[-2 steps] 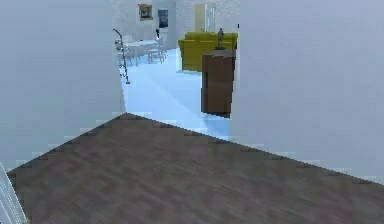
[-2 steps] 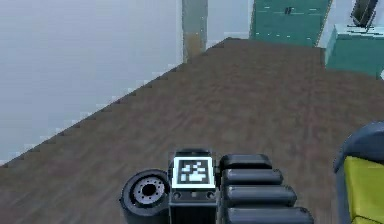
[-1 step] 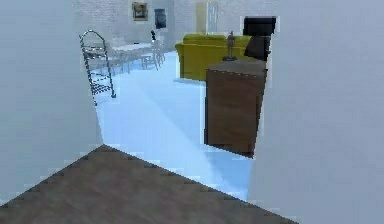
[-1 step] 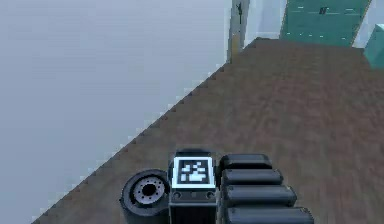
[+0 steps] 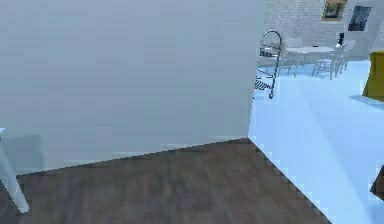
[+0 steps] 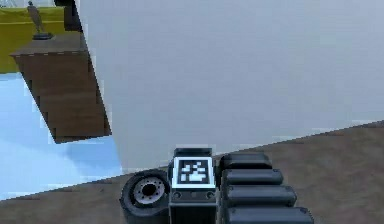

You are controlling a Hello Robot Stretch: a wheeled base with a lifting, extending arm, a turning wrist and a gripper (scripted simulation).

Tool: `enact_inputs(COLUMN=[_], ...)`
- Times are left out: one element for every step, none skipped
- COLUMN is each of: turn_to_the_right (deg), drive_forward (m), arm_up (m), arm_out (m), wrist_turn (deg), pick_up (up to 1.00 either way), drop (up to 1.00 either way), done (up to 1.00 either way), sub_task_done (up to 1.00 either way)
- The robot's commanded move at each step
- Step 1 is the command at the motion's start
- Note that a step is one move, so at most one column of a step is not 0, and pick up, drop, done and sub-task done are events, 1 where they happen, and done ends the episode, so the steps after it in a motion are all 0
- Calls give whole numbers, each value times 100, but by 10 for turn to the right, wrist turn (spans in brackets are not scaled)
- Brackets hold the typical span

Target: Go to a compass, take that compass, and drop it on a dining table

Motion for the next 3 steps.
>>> enact_inputs(turn_to_the_right=[-120, 0, 0], drive_forward=[0, 100, 15], arm_up=[0, 0, 0], arm_out=[0, 0, 0], wrist_turn=[0, 0, 0], pick_up=[0, 0, 0], drop=[0, 0, 0], done=[0, 0, 0], sub_task_done=[0, 0, 0])
